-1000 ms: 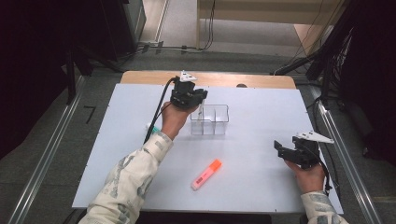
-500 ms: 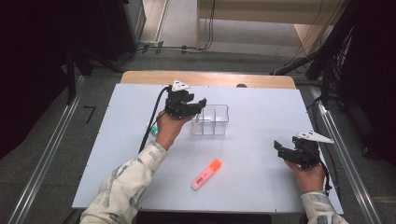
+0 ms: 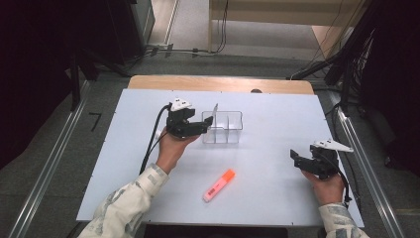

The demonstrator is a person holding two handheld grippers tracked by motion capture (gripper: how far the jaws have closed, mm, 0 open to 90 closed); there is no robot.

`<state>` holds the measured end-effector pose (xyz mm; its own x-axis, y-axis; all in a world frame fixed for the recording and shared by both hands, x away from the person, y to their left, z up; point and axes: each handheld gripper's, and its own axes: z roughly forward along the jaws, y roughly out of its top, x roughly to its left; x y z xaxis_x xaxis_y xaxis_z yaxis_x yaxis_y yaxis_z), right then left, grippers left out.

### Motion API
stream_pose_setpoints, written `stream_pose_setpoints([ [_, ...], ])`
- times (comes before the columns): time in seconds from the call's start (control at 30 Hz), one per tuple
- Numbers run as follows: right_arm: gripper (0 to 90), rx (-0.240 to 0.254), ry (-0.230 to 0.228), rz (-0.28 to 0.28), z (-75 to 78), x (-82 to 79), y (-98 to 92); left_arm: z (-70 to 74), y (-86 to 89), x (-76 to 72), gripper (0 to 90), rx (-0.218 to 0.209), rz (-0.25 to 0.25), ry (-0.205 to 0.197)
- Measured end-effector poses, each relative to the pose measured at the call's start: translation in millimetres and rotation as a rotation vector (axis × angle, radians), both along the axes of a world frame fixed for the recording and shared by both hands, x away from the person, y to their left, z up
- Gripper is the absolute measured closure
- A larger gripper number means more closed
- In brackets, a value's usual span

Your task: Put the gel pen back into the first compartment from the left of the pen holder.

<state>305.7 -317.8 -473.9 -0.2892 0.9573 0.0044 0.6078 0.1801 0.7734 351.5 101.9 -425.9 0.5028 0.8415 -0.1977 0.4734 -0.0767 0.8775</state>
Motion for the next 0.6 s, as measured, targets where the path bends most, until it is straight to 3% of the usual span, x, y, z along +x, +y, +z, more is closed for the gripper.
stream_pose_setpoints([
  [0.17, 22.3, -0.002, -0.001, -0.001, 0.0, 0.1, 0.1, -4.0, 4.4, -12.8, 22.8, 0.014, 0.009, -0.014],
  [0.6, 22.3, -0.005, 0.001, 0.000, -0.3, 0.2, 1.0, -18.5, 20.4, -39.3, 19.7, -0.012, 0.033, 0.005],
])
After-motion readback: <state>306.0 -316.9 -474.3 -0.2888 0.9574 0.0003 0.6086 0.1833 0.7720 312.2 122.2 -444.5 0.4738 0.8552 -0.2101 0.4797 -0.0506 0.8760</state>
